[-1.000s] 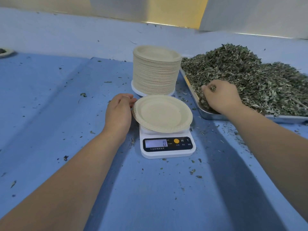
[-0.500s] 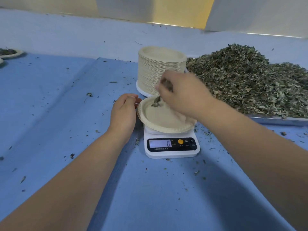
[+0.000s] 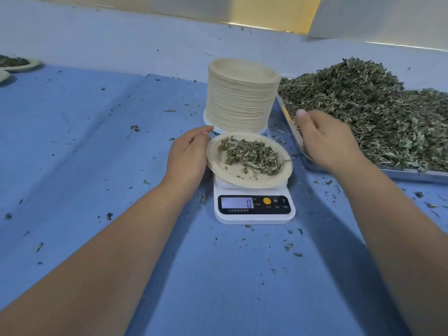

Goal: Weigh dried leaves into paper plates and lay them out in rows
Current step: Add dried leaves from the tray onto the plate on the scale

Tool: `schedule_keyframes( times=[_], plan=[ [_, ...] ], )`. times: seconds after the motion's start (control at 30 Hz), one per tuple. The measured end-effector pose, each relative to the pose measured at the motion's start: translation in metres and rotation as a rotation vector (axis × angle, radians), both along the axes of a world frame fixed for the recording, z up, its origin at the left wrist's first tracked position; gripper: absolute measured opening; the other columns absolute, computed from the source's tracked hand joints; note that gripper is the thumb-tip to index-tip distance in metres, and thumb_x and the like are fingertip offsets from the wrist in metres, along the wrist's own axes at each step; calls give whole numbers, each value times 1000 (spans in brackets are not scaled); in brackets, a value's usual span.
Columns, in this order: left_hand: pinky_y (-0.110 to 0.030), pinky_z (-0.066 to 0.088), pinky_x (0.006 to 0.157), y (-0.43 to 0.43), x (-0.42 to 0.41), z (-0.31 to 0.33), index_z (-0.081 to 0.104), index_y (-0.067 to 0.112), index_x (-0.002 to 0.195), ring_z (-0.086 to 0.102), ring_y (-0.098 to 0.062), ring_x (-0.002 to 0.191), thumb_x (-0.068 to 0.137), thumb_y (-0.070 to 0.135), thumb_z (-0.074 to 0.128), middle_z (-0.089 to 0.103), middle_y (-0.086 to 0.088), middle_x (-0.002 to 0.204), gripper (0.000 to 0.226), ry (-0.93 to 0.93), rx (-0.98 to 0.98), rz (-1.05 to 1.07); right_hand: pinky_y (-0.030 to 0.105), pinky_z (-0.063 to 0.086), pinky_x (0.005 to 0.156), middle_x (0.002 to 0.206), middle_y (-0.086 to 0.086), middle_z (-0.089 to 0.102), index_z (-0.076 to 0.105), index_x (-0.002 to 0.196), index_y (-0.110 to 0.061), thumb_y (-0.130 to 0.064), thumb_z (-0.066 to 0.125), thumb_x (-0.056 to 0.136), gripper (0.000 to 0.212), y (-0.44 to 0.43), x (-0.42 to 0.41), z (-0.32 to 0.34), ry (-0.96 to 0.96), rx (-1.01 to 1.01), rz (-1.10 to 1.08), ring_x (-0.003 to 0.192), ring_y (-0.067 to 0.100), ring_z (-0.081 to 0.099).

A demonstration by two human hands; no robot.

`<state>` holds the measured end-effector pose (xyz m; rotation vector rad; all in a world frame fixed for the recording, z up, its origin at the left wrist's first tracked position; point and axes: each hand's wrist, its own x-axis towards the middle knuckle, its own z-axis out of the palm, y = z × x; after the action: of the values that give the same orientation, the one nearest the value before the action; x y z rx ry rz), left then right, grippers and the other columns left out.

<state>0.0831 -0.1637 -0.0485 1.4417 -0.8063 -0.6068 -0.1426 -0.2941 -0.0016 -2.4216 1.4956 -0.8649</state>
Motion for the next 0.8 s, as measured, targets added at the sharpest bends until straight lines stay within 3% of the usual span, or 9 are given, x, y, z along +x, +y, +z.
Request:
schedule_keyframes(
  times=[0.1,0.17,0.27,0.43,0.53,0.6,0.67,0.73,0.8],
  plan=[
    [-8,40,84,-1,0,-2,74,39,113,55,24,103,98,27,49,66,31,111,32,-26,-11,-37,41,44,74,96,10,61,56,108,-24,-72,19,98,62,-16,-18,-20,318,117,-159,85,30,53],
    [-9,40,81,-2,0,-3,72,41,109,54,28,95,98,27,48,65,30,110,30,-41,-14,-30,39,41,69,89,6,58,56,93,-28,-76,14,95,64,-20,-22,-27,453,147,-156,81,29,52],
    [-5,40,75,-5,0,-6,72,37,109,54,28,88,99,25,49,66,28,106,28,-50,-21,-3,31,36,55,72,4,59,56,73,-19,-70,21,99,67,-24,-23,-31,387,57,-105,64,23,53],
    [3,38,65,-7,2,-7,72,31,112,54,27,84,100,24,48,65,25,106,28,-69,3,21,29,34,53,67,5,56,55,77,-17,-60,35,101,54,-25,-27,-38,285,-63,-94,63,26,52],
    [-9,43,80,-7,1,-6,71,29,113,57,15,100,100,23,48,66,20,113,28,-68,8,37,34,43,60,73,7,57,57,84,-18,-63,35,99,52,-25,-25,-34,261,-117,-81,75,34,57],
    [-21,43,94,-8,1,-6,70,28,118,57,1,115,99,23,47,65,15,121,30,-69,16,50,45,51,79,96,12,62,59,105,-19,-74,24,96,65,-23,-21,-32,340,-64,-88,98,38,58],
    [-24,42,98,-7,1,-7,70,29,121,55,-2,120,99,23,47,63,16,125,32,-69,24,56,50,46,89,115,12,59,53,122,-26,-84,12,88,80,-22,-17,-31,454,71,-105,114,39,55],
    [-23,41,96,-8,1,-7,70,30,121,54,-1,120,99,24,47,63,17,125,32,-64,25,54,48,44,84,100,3,58,56,103,-27,-89,8,84,80,-22,-17,-31,521,134,-118,105,34,57],
    [-22,41,95,-8,2,-7,70,30,119,54,0,120,99,23,47,63,18,123,31,-68,26,55,43,45,77,85,-1,57,53,81,-23,-88,14,86,76,-21,-18,-33,557,106,-122,84,28,57]
  ],
)
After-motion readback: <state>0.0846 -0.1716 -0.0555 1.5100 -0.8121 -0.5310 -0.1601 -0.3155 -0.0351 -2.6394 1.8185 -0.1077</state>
